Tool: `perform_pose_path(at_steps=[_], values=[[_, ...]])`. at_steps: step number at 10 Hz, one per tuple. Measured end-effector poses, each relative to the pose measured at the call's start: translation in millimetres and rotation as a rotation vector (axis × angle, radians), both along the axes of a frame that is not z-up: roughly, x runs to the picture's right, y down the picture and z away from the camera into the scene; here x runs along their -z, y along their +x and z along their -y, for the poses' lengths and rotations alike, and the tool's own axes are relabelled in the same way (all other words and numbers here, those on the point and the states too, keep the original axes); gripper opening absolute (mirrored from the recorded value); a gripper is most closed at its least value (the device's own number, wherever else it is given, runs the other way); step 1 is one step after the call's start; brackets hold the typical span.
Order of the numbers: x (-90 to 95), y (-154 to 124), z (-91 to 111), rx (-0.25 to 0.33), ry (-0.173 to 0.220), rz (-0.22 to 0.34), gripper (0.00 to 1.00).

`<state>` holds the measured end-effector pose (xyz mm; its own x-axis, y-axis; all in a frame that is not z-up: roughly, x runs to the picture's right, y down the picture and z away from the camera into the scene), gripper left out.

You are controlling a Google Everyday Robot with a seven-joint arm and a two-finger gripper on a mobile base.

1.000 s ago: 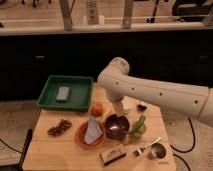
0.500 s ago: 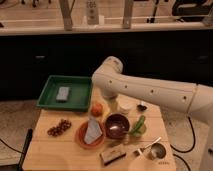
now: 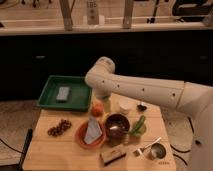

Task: Place grapes in table surface

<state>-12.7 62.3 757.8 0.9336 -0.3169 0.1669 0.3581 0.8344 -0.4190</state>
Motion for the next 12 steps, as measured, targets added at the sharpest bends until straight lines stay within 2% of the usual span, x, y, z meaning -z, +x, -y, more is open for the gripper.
perform_pose_path(at_steps=[4, 6, 8, 10, 12], values=[[-5.8, -33, -4, 0.001, 0.008, 0.051, 0.8], [-6.9, -39, -6, 0.006, 0.012, 0.067, 0.8], [-7.4, -50, -7, 0.021, 0.013, 0.092, 0.8], [-7.6, -72, -10, 0.046, 0.013, 0.123, 0.8], [-9.0, -78, -14, 0.059, 0.008, 0.143, 0.8]])
